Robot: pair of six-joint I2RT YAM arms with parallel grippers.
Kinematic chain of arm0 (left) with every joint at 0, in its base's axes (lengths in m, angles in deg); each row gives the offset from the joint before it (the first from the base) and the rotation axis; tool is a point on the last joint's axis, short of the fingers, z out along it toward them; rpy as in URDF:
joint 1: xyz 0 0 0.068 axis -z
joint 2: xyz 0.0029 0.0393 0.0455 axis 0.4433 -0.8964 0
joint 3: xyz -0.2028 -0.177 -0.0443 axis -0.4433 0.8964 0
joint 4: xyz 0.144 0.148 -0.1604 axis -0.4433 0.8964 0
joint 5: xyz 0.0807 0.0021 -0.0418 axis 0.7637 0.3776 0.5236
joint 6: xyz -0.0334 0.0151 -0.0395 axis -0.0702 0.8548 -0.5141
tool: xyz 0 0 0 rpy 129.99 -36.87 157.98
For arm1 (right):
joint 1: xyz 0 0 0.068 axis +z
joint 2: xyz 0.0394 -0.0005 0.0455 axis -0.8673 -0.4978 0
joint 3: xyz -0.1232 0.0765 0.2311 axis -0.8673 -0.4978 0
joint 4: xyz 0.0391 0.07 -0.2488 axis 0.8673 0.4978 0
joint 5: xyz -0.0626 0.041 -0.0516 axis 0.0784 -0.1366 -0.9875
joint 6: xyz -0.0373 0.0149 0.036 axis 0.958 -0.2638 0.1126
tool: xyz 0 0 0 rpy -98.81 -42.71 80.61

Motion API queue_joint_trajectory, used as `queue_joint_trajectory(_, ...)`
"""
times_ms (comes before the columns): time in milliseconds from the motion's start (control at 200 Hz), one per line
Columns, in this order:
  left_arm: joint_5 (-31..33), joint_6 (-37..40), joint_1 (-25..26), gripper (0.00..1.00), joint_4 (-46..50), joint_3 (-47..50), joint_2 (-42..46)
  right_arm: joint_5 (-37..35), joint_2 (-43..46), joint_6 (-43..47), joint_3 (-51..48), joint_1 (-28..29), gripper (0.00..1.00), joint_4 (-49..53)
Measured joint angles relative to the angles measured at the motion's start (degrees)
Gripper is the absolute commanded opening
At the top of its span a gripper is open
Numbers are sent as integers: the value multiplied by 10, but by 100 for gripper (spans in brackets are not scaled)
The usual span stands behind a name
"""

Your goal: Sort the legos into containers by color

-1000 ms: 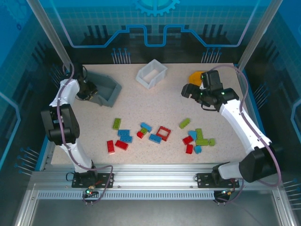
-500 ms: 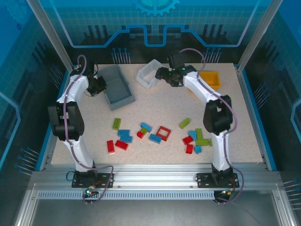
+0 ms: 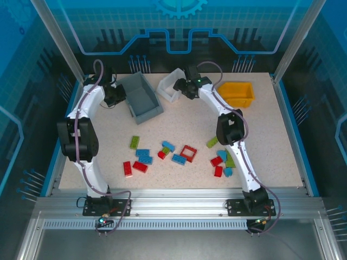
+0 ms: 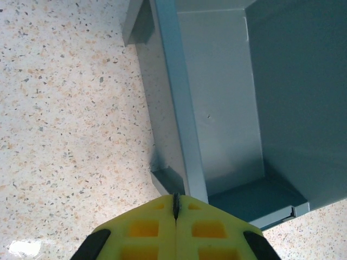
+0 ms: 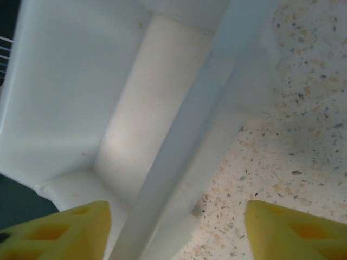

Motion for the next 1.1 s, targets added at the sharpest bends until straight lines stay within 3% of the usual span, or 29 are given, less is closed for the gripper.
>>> queue_joint_trajectory(115, 0, 10, 3, 0, 1, -4, -5, -3, -1, -2, 7, -3, 46, 14)
queue_joint_trajectory(265, 0, 23, 8, 32, 1, -15, -18, -22, 2, 12, 5, -5, 35, 41)
queue_joint_trajectory(400, 1, 23, 9, 44, 0, -15, -17, -44, 35, 38, -50, -6, 27, 61)
queue_joint_trajectory(705, 0, 25, 9, 34, 6, -28, -26, -76, 131, 127, -172, -5, 23, 98)
queue_joint_trajectory(1095, -13, 90, 32, 5, 9, -71, -73, -96, 289, 223, -382, -4, 22, 85)
